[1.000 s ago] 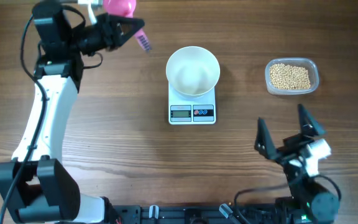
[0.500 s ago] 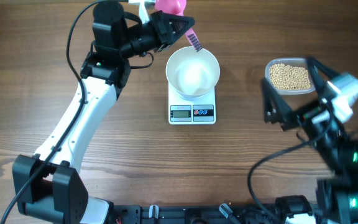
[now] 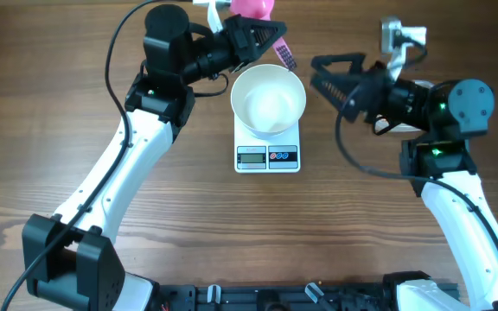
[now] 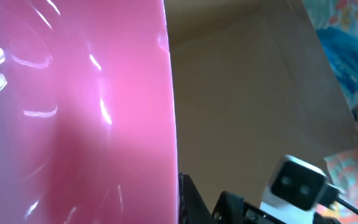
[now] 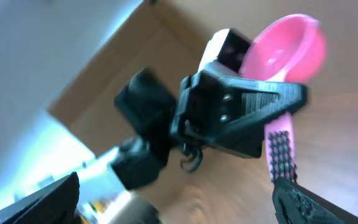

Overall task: Scoop item into bowl and weigh 150g on scale
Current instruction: 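Grasp the scoop handle with the right gripper beside the left gripper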

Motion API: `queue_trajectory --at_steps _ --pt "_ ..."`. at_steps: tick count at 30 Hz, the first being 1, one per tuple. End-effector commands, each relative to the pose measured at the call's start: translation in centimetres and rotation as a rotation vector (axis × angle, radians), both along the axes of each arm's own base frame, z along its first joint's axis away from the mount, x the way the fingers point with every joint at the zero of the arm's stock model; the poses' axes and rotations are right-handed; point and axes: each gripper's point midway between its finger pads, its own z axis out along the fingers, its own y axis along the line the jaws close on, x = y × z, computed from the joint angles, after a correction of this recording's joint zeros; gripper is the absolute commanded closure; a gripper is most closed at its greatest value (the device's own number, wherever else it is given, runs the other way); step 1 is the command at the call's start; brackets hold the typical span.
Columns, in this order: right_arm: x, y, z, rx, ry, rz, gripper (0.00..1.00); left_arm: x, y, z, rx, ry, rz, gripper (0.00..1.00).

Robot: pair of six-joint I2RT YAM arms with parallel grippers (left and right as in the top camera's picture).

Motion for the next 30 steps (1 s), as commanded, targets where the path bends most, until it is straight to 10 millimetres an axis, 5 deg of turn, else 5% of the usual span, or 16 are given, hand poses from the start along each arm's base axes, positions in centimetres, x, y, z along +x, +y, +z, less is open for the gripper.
queue_trajectory --at_steps 1,2,5,7,15,30 --pt "2.7 -1.7 2.0 0.244 0.280 -0.122 0.00 1.3 0.9 1.0 -0.038 0.031 0.106 0.96" --pt "3.0 -1.8 1.3 0.342 0.506 -0.089 0.00 1.4 0.8 1.9 -0.110 0.091 0.113 0.96" --pt "4.0 -1.8 -1.7 0.334 0.682 -0.129 0.00 1.0 0.2 3.0 -0.209 0.185 0.097 0.96" --pt "4.0 -1.6 -4.8 0.329 0.890 -0.139 0.13 0.5 -0.3 4.2 -0.275 0.219 0.074 0.96" --pt "3.9 -1.6 -3.4 0.311 0.775 -0.126 0.33 -0.2 -3.1 0.7 -0.176 0.294 0.126 0.96" --pt "3.3 -1.1 -4.3 0.244 0.746 -0.103 0.59 -2.4 -6.0 -0.8 -0.128 0.352 0.079 0.96"
